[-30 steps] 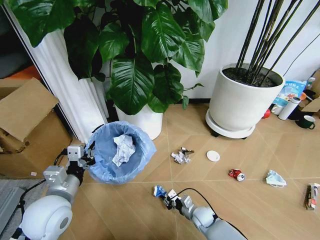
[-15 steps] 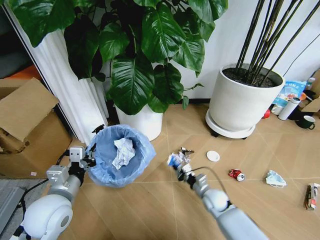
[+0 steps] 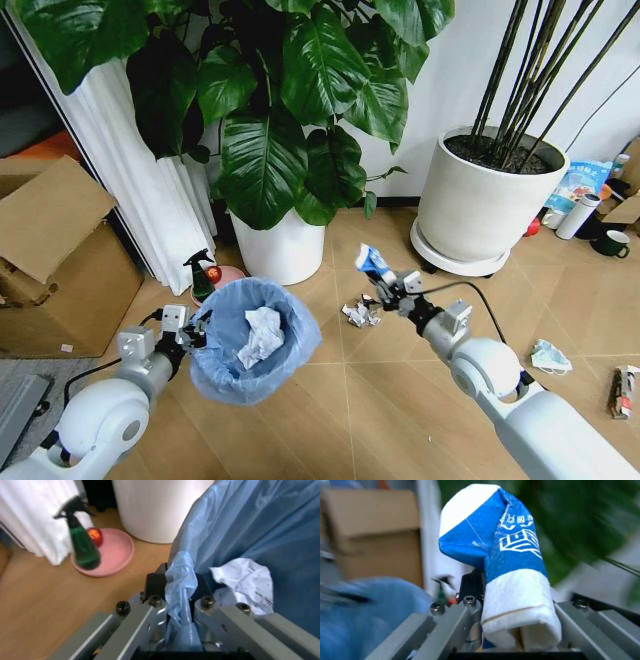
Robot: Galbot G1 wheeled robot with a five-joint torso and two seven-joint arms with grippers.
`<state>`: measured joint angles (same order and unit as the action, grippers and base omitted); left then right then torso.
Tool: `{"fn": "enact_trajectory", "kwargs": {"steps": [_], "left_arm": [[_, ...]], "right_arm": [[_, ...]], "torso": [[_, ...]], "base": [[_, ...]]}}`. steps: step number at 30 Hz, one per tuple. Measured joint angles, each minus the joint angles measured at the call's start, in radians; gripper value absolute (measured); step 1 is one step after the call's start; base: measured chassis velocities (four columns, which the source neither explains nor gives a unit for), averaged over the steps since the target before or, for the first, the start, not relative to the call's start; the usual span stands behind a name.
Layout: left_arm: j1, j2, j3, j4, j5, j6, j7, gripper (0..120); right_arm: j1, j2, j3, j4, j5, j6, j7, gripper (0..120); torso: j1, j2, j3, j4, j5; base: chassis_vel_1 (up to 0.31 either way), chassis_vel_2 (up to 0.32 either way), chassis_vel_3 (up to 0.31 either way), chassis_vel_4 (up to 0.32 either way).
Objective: Pick up the trash bin and place the garbage on the floor into it.
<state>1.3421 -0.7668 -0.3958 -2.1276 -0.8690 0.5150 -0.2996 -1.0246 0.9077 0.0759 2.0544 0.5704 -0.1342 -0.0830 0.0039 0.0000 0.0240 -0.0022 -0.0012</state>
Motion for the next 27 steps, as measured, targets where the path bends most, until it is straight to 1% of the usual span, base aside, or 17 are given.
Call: {"fn": "enact_trajectory", "kwargs": {"steps": [2,3,5,6,7,10,11,13,14,15,16,18,19,24,25,26,27], "left_arm": [[-0.011,0.003,0.008,0.001,-0.01,0.007,-0.005,1],[-0.038,0.01,0.031,0.003,-0.032,0.022,-0.016,1],[-0.064,0.015,0.053,0.007,-0.042,0.029,-0.024,1],[-0.079,0.017,0.066,0.011,-0.046,0.033,-0.029,1],[-0.079,0.017,0.066,0.011,-0.046,0.033,-0.029,1],[-0.097,0.022,0.081,0.012,-0.058,0.041,-0.036,1],[-0.097,0.022,0.081,0.012,-0.058,0.041,-0.036,1],[-0.095,0.024,0.08,0.01,-0.064,0.044,-0.04,1],[-0.089,0.024,0.074,0.007,-0.064,0.044,-0.04,1],[-0.082,0.023,0.07,0.005,-0.064,0.044,-0.04,1],[-0.082,0.023,0.07,0.005,-0.064,0.044,-0.04,1],[-0.072,0.024,0.061,0.0,-0.063,0.044,-0.04,1],[-0.072,0.024,0.061,0.0,-0.063,0.044,-0.04,1],[-0.069,0.024,0.051,-0.004,-0.062,0.039,-0.04,1],[-0.071,0.025,0.051,-0.006,-0.062,0.038,-0.04,1],[-0.071,0.025,0.051,-0.006,-0.062,0.038,-0.04,1],[-0.072,0.025,0.051,-0.007,-0.062,0.037,-0.04,1]], "right_arm": [[0.016,0.0,-0.02,0.009,0.01,-0.005,0.005,12],[0.06,0.002,-0.077,0.025,0.036,-0.013,0.014,12],[0.1,0.007,-0.132,0.03,0.056,-0.019,0.02,12],[0.131,0.012,-0.18,0.03,0.068,-0.024,0.024,12],[0.131,0.012,-0.18,0.03,0.068,-0.024,0.024,12],[0.185,0.022,-0.271,0.017,0.079,-0.03,0.026,12],[0.185,0.022,-0.271,0.017,0.079,-0.03,0.026,12],[0.22,0.031,-0.332,-0.012,0.076,-0.047,0.034,12],[0.235,0.037,-0.357,-0.03,0.073,-0.05,0.034,14],[0.246,0.042,-0.373,-0.044,0.071,-0.051,0.036,19],[0.246,0.042,-0.373,-0.044,0.071,-0.051,0.036,19],[0.27,0.053,-0.401,-0.067,0.068,-0.055,0.048,27],[0.27,0.053,-0.401,-0.067,0.068,-0.055,0.048,27],[0.31,0.066,-0.439,-0.103,0.067,-0.058,0.054,51],[0.315,0.068,-0.443,-0.106,0.066,-0.058,0.054,53],[0.315,0.068,-0.443,-0.106,0.066,-0.058,0.054,53],[0.318,0.07,-0.446,-0.107,0.066,-0.057,0.054,58]], "torso": [[0.0,0.0,0.0,-0.0001,0.0001],[0.0,0.0,0.0,0.0,0.0007],[0.0,0.0,0.0,0.0,0.0002],[0.0,0.0,0.0,0.0,0.0002],[0.0,0.0,0.0,0.0,0.0002],[0.0,0.0,0.0,0.0,0.0002],[0.0,0.0,0.0,0.0,0.0002],[0.0,0.0,0.0,-0.0001,0.0003],[0.0,0.0,0.0,-0.0001,0.0004],[0.0,0.0,0.0,-0.0001,0.0004],[0.0,0.0,0.0,-0.0001,0.0004],[0.0,0.0,0.0,0.0,0.0003],[0.0,0.0,0.0,0.0,0.0003],[0.0,0.0,0.0,0.0,0.0004],[0.0,0.0,0.0,0.0,0.0004],[0.0,0.0,0.0,0.0,0.0004],[0.0,0.0,0.0,-0.0001,0.0004]], "base": [[0.0,0.0,0.0,0.0],[0.0,0.0,0.0,0.0],[0.0,0.0,0.0,0.0],[0.0,0.0,0.0,0.0],[0.0,0.0,0.0,0.0],[0.0,0.0,0.0,0.0],[0.0,0.0,0.0,0.0],[0.0,0.0,0.0,0.0],[0.0,0.0,0.0,0.0],[0.0,0.0,0.0,0.0],[0.0,0.0,0.0,0.0],[0.0,0.0,0.0,0.0],[0.0,0.0,0.0,0.0],[0.0,0.0,0.0,0.0],[0.0,0.0,0.0,0.0],[0.0,0.0,0.0,0.0],[0.0,0.0,0.0,0.0]]}}
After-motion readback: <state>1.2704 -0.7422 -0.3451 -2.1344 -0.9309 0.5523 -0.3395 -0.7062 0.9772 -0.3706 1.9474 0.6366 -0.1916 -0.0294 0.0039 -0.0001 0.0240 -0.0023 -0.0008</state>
